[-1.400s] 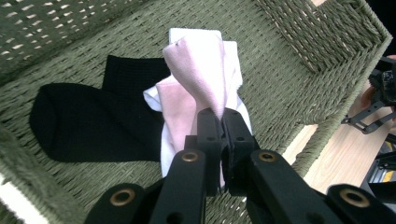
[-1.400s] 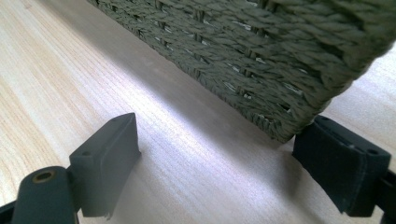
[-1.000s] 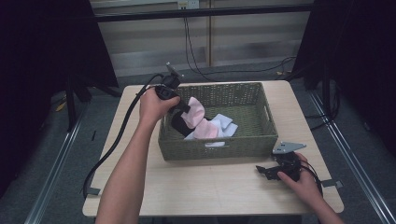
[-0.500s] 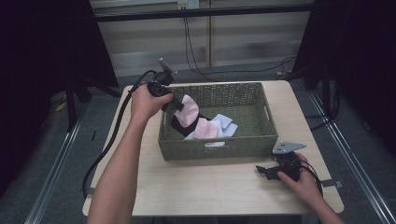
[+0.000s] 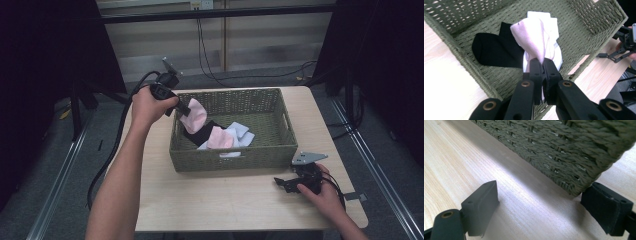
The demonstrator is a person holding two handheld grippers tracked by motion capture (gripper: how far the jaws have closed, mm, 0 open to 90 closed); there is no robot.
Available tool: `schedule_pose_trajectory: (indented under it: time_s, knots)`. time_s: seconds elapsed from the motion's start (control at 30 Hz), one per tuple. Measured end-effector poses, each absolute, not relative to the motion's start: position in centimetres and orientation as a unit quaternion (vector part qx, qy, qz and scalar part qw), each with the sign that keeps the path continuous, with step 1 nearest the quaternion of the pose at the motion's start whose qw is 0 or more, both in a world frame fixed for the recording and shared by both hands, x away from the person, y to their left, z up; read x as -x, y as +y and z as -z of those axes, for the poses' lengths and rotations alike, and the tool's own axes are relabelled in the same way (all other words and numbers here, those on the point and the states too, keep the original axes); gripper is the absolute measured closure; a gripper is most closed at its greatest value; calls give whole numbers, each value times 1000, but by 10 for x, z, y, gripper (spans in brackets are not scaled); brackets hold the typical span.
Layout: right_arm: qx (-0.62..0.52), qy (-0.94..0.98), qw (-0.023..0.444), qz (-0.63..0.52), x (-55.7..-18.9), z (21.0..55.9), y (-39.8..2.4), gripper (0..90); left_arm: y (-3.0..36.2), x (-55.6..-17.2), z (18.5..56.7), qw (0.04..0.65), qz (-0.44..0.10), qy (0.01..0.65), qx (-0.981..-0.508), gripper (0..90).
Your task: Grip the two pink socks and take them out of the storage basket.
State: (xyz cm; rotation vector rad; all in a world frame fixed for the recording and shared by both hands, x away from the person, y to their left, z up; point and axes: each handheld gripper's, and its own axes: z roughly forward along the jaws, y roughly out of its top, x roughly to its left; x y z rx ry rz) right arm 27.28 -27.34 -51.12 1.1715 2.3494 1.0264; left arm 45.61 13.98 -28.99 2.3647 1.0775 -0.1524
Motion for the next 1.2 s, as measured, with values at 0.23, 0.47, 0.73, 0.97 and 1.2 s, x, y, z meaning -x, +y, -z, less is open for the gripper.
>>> schedule_pose_trajectory:
  time_s: [0.23,0.47,0.73,0.97,1.2]
  knots:
    - [-409,823,161,-359,-273,511,-274,137,150,-455,281,271,52,402,-873,872]
    - [-410,823,160,-358,-273,511,-274,137,161,-455,274,271,43,410,-870,871]
    - [-410,823,160,-358,-273,511,-273,137,171,-453,267,271,36,418,-866,871]
    - [-409,823,161,-359,-273,511,-274,136,182,-452,265,272,35,422,-864,871]
    - [-410,823,161,-358,-273,511,-274,136,193,-449,265,273,29,431,-859,871]
